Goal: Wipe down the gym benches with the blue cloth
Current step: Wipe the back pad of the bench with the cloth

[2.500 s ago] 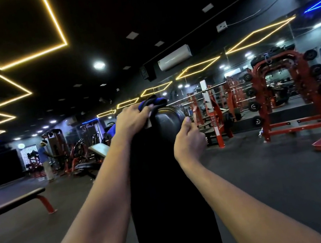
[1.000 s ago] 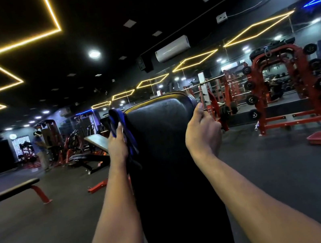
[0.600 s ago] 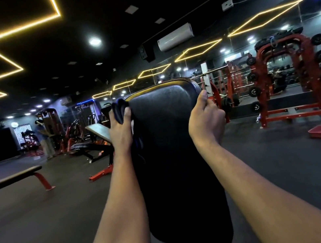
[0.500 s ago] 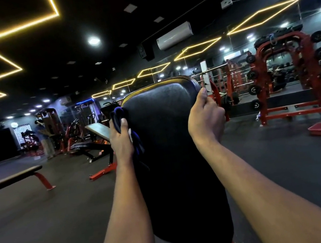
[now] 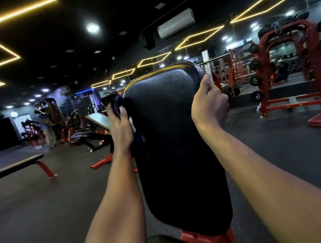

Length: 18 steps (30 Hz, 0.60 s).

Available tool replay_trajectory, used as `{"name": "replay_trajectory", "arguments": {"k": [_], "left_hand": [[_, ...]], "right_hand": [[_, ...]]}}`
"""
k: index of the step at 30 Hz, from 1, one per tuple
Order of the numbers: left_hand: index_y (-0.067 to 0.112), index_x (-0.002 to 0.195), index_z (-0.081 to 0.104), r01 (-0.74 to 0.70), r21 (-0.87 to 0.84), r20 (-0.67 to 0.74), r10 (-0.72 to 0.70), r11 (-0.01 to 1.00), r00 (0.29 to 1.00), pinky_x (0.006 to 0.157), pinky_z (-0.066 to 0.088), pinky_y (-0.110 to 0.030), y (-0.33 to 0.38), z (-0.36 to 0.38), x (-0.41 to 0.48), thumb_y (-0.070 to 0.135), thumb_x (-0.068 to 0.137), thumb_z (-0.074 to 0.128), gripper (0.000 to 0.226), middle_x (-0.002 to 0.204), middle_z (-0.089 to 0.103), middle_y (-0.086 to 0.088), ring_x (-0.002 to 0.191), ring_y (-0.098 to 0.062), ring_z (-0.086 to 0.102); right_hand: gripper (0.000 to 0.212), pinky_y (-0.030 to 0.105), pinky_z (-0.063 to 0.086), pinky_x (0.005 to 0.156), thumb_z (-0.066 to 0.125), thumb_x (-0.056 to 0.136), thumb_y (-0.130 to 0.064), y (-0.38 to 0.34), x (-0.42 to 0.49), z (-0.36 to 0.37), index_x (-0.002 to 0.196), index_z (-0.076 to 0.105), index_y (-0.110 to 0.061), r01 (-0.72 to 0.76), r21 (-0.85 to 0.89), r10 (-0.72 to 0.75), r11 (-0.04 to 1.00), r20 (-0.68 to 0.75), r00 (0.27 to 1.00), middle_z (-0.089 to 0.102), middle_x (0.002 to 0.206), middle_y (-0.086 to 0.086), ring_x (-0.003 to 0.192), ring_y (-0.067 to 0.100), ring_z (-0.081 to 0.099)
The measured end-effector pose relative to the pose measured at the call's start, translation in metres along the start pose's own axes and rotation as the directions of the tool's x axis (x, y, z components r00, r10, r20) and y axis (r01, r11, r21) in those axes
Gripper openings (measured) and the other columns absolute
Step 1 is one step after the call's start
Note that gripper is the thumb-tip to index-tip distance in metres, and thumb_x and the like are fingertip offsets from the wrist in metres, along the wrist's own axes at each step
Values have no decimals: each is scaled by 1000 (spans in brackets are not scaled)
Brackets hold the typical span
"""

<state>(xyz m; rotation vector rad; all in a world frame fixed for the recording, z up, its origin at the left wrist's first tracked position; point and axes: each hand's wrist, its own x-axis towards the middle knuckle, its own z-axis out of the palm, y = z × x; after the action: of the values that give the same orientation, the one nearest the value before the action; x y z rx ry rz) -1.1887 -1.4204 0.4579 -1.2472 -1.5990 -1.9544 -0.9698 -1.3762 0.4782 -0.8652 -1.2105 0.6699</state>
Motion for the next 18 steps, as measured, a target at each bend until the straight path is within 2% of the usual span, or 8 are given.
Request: {"name": "replay_trajectory", "arguments": {"k": [3, 5, 9, 12, 15, 18], "left_hand": [[23, 144, 40, 5, 1, -23, -5, 1000, 1000, 90, 34, -26, 13, 14, 17, 33, 105, 40, 40, 133, 57, -4, 117, -17, 51], [23, 141, 46, 60, -57, -75, -64, 997, 995, 94, 39, -30, -5, 17, 3, 34, 103, 42, 39, 131, 60, -4, 120, -21, 54], [23, 141, 48, 124, -25, -138, -127, 992, 982, 100, 42, -35, -44, 12, -44, 32, 101, 47, 41, 130, 62, -4, 119, -21, 56], [22, 144, 46, 194, -40, -117, -197, 980, 973, 95, 40, -27, -65, 2, -97, 26, 103, 47, 41, 132, 59, 3, 121, -16, 54], [25, 144, 45, 289, 17, -84, -286, 957, 954, 94, 43, -32, -85, -8, -146, 27, 103, 45, 41, 130, 62, -7, 120, -27, 56], [27, 142, 44, 281, 69, -57, -278, 957, 959, 94, 42, -35, -85, -12, -151, 28, 103, 43, 39, 131, 61, -8, 119, -30, 56]], "right_hand": [[61, 32, 39, 70, 20, 105, -51, 2, 2, 3, 119, 67, -15, 5, -9, -6, 1000, -22, 1000, 68, 100, 15, 88, 28, 61], [62, 32, 39, 70, 19, 104, -51, 3, 3, 4, 118, 67, -15, 12, -20, -12, 1000, -23, 1000, 68, 100, 14, 91, 30, 63], [63, 34, 41, 75, 16, 105, -51, 2, 4, 3, 124, 64, -16, 2, -38, -2, 999, 5, 1000, 68, 108, 14, 102, 33, 63], [61, 34, 38, 83, 13, 104, -54, 4, 1, -6, 139, 52, -22, -9, 12, 7, 1000, 151, 989, 64, 120, 12, 114, 32, 58], [66, 42, 36, 99, 10, 100, -62, 16, -9, -20, 147, 40, -27, -87, 34, 72, 996, 317, 946, 54, 136, 14, 128, 33, 47], [68, 47, 32, 109, 11, 99, -65, 40, -27, -29, 147, 41, -29, -133, 37, 112, 990, 352, 929, 51, 142, 12, 133, 34, 44]]}}
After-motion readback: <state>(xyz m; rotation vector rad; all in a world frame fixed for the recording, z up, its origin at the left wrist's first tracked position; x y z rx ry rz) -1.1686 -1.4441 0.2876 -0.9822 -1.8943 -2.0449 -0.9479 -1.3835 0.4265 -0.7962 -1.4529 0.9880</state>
